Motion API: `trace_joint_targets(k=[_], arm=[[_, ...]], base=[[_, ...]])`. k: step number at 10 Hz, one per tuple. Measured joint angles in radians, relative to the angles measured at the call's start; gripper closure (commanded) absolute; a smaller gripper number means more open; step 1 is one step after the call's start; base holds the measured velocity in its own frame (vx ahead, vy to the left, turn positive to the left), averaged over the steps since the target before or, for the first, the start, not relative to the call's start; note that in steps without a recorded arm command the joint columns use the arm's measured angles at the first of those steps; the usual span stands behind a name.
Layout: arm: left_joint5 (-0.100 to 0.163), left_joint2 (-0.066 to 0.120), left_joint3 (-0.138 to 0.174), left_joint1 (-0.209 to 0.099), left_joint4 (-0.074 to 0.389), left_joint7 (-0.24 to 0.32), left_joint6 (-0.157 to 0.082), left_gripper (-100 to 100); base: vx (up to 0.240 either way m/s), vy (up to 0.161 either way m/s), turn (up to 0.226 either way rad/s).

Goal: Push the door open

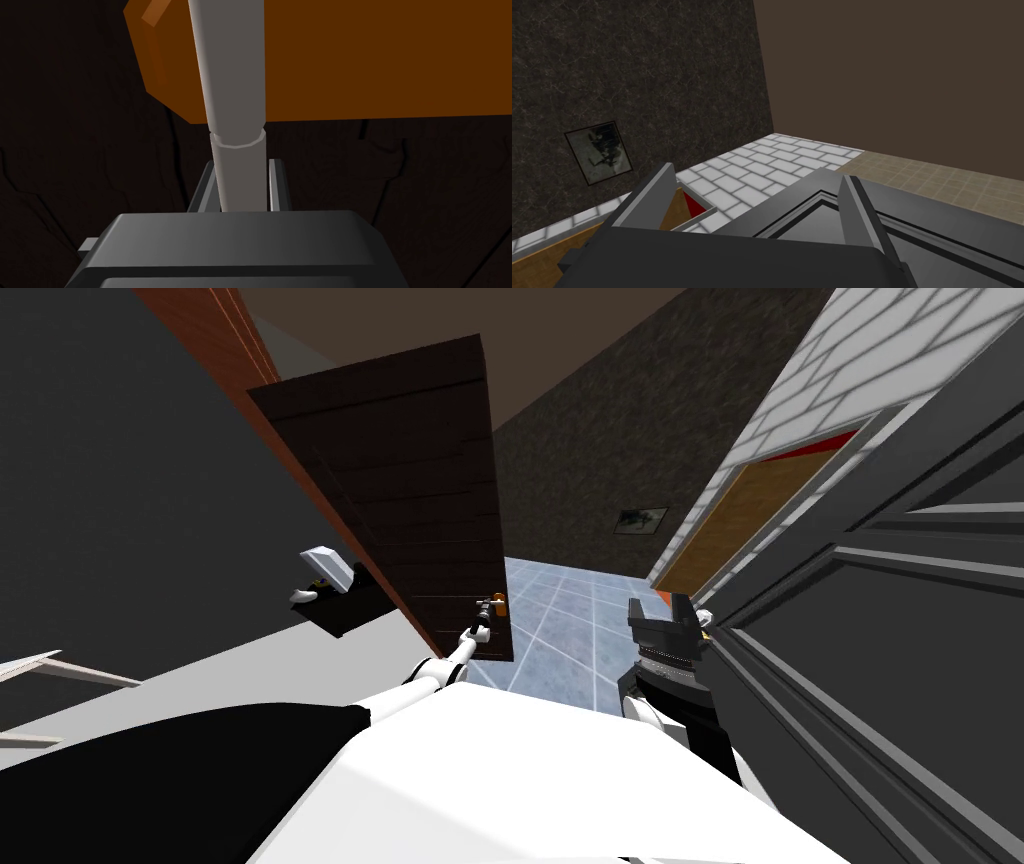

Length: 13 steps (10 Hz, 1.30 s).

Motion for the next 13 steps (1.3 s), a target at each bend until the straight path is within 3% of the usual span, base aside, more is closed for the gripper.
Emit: trace_joint_targets(k=[7, 8, 9, 13], arm=[[0.021, 0.027, 0.062, 0.023, -0.02, -0.023, 0.012, 100], [0.026, 0.032, 0.074, 0.009, 0.012, -0.027, 0.001, 100], [0.029, 0.035, 0.082, 0.03, -0.019, -0.029, 0.009, 100], [0.039, 0.05, 0.111, 0.025, -0.004, -0.04, 0.001, 100]], base=[[0.179, -0.095, 0.064], [0.2, -0.075, 0.046], [0.179, -0.075, 0.053], [0.138, -0.066, 0.058]])
